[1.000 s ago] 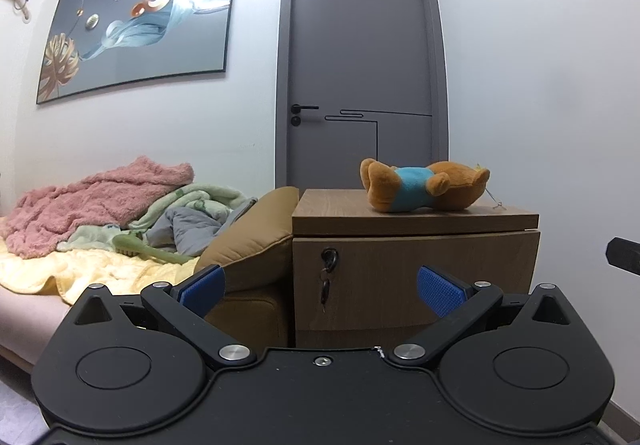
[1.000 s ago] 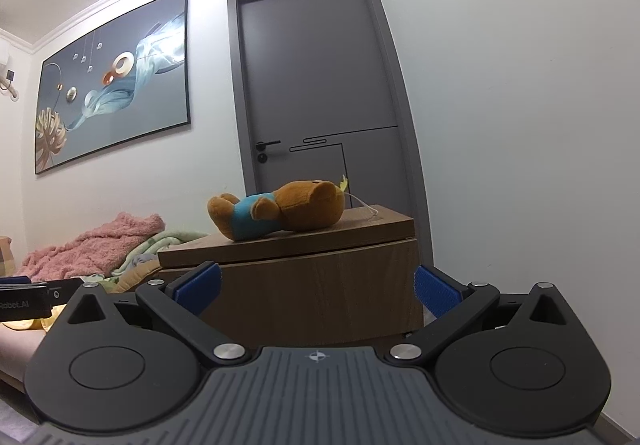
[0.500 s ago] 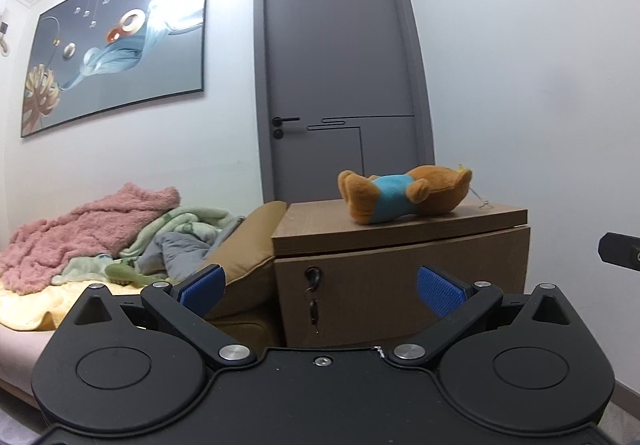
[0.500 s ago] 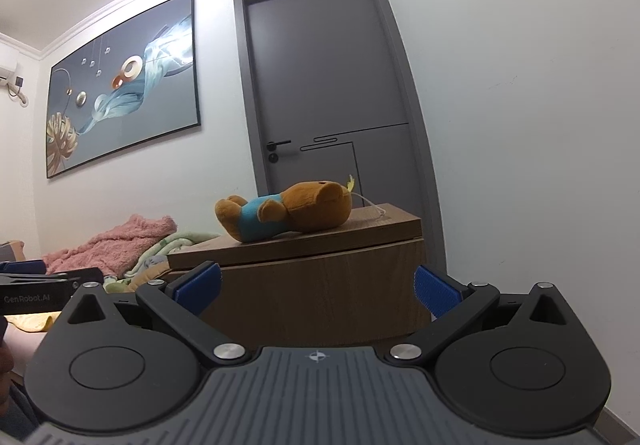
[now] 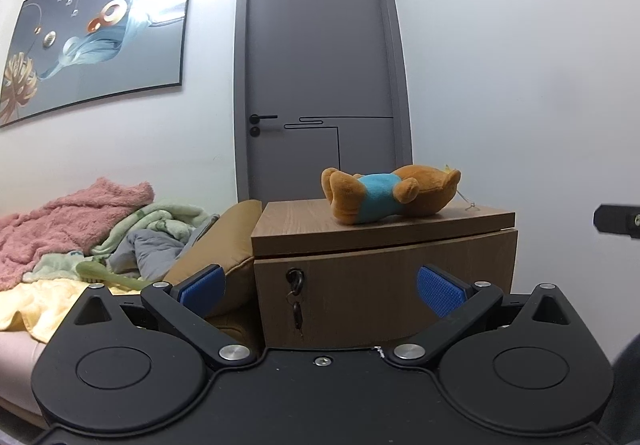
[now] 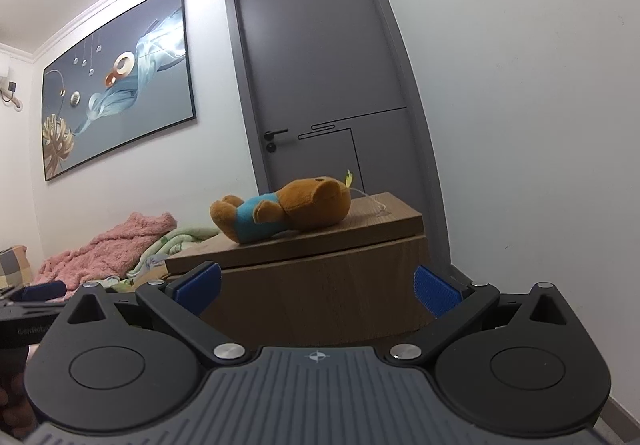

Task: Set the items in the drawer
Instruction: 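Move both tools toward the nightstand with the teddy bear on top, then bring the left tool to the drawer front beside the key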

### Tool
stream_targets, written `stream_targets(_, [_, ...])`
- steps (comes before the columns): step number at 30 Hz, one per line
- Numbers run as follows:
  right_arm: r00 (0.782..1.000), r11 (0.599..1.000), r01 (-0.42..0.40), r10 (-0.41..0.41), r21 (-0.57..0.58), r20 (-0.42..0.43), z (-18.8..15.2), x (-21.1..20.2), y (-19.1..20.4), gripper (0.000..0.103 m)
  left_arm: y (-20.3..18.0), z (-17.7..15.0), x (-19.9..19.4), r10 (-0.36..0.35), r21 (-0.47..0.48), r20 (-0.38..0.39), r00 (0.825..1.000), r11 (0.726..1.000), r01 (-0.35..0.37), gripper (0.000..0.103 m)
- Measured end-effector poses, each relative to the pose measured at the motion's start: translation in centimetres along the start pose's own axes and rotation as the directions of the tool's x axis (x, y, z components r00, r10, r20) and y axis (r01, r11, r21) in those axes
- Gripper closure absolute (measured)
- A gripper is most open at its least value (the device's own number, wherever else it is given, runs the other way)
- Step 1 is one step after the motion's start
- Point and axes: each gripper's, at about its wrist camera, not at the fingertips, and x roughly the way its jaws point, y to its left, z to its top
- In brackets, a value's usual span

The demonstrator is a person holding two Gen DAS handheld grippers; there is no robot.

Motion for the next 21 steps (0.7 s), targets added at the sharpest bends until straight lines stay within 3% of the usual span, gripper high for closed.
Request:
stream_targets(6, [1.0, 0.999, -0.018, 0.018, -0.028, -0.003, 0.8, 0.5, 1.1, 0.0, 0.9, 0.0, 0.6, 0.005, 0.014, 0.018, 1.0, 1.0, -0.005, 0.001])
stream_targets(13, [0.999, 0.996, 0.032, -0.03, -0.089, 0.02, 1.0, 3.2, 1.0, 0.0, 1.7, 0.3, 3.6, 0.034, -0.008, 0.007, 0.999, 0.999, -0.034, 0.001])
stream_targets(18, [0.999, 0.993, 0.0, 0.005, -0.115, 0.044, 1.2, 6.0, -0.5, 0.0, 1.9, -0.7, 7.6, 0.028, 0.023, -0.05, 0.998, 0.999, -0.027, 0.001])
stream_targets(21, [0.999, 0.99, -0.039, 0.039, -0.137, -0.002, 1.4, 8.7, -2.6, 0.0, 2.4, -1.7, 10.4, 0.021, 0.032, -0.108, 0.994, 0.999, -0.018, 0.001])
